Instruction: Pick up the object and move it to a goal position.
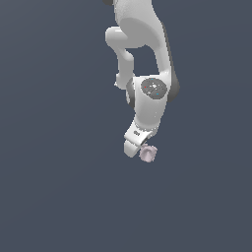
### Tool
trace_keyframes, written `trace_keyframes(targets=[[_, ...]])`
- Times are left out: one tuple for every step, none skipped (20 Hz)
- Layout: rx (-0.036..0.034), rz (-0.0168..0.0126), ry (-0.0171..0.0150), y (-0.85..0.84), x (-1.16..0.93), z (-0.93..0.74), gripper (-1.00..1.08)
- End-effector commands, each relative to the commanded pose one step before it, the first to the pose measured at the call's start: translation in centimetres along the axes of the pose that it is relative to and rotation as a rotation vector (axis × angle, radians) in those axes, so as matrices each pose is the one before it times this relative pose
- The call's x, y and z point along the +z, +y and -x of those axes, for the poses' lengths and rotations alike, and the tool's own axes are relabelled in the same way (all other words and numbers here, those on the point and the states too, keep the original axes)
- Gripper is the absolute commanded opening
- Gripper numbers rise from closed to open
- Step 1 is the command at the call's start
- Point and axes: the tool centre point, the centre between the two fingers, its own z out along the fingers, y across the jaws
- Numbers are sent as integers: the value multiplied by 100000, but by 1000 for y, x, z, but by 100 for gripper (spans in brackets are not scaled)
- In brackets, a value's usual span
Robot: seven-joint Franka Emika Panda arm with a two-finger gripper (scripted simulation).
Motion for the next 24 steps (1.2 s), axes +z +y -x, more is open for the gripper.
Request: trace_keyframes(targets=[[-8394, -178, 174, -646, 524, -692, 100], [-2927, -70, 75, -213, 184, -261, 100], [-2748, -66, 78, -194, 172, -251, 100], [-2570, -61, 79, -177, 160, -239, 100], [-2392, -56, 80, -160, 148, -227, 100], [-2214, -52, 79, -145, 136, -213, 100], [-2035, -47, 76, -129, 125, -199, 100], [-1859, -42, 73, -115, 113, -184, 100], [-1681, -37, 69, -102, 102, -168, 100], [-1503, -33, 64, -89, 91, -152, 100], [-1327, -28, 59, -77, 80, -135, 100], [-1149, -24, 52, -65, 69, -118, 100], [-973, -20, 45, -55, 58, -101, 100], [-795, -16, 38, -44, 48, -83, 100], [-617, -12, 30, -33, 37, -64, 100], [-442, -9, 21, -24, 26, -46, 100], [-267, -5, 13, -15, 16, -29, 100], [-84, -2, 4, -4, 5, -7, 100], [525, -18, -29, 9, -20, 38, 100], [0, 0, 0, 1, 40, 3, 100], [0, 0, 0, 1, 119, 8, 100], [-49, 1, 2, -13, 196, -14, 100], [0, 0, 0, 2, 275, 18, 100], [-69, 0, 3, -20, 351, -14, 100]])
